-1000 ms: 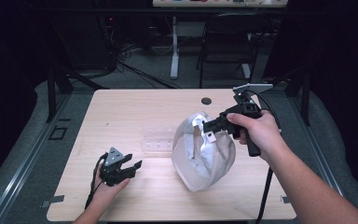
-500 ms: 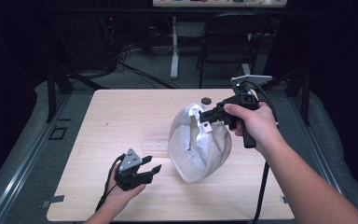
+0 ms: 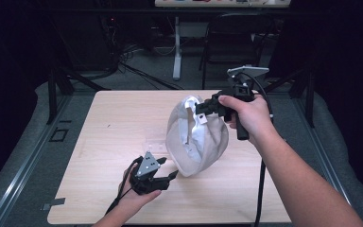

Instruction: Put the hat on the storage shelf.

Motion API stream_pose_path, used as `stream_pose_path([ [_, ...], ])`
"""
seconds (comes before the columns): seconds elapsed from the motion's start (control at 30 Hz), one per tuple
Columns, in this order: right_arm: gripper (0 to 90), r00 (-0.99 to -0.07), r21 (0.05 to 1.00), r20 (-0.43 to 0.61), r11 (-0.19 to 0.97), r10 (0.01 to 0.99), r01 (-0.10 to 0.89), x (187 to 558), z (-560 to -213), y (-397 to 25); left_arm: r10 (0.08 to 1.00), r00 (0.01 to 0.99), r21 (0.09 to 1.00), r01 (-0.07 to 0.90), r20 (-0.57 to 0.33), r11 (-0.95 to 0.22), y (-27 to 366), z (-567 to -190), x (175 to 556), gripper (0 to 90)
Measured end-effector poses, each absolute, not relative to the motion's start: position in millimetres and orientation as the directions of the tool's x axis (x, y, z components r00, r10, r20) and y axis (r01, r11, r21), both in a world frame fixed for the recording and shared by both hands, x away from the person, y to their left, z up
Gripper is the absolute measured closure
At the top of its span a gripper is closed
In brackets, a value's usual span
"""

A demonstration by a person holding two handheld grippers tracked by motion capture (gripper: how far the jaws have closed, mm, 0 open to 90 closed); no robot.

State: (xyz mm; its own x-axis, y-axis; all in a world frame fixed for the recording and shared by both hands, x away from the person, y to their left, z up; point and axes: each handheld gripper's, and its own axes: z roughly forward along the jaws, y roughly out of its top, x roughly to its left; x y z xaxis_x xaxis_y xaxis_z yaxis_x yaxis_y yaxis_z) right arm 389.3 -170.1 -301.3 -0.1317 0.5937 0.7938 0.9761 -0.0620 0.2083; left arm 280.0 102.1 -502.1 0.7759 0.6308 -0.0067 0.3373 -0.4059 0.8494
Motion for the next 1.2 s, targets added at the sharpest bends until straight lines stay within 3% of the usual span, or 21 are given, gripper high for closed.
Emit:
stream_pose_path([
  [0.4, 82.2, -0.134, 0.226, 0.797, -0.085, 0.589, 0.97, 396, -298, -163, 0.584, 0.812, 0.844, 0.311, 0.003, -0.437, 75, -499, 273, 33.1],
  [0.6, 82.2, -0.136, 0.228, 0.792, -0.081, 0.595, 0.97, 395, -298, -164, 0.604, 0.797, 0.828, 0.321, 0.025, -0.459, 58, -502, 276, 33.2],
  [0.83, 82.2, -0.138, 0.235, 0.792, -0.088, 0.595, 0.968, 393, -296, -168, 0.67, 0.733, 0.82, 0.311, 0.115, -0.48, 51, -502, 277, 48.8],
  [1.03, 82.2, -0.138, 0.241, 0.79, -0.097, 0.597, 0.966, 392, -293, -172, 0.678, 0.728, 0.822, 0.321, 0.104, -0.471, 60, -501, 280, 68.1],
  [1.2, 82.2, -0.136, 0.242, 0.786, -0.098, 0.603, 0.965, 392, -291, -173, 0.677, 0.723, 0.811, 0.31, 0.139, -0.497, 67, -498, 283, 75.7],
])
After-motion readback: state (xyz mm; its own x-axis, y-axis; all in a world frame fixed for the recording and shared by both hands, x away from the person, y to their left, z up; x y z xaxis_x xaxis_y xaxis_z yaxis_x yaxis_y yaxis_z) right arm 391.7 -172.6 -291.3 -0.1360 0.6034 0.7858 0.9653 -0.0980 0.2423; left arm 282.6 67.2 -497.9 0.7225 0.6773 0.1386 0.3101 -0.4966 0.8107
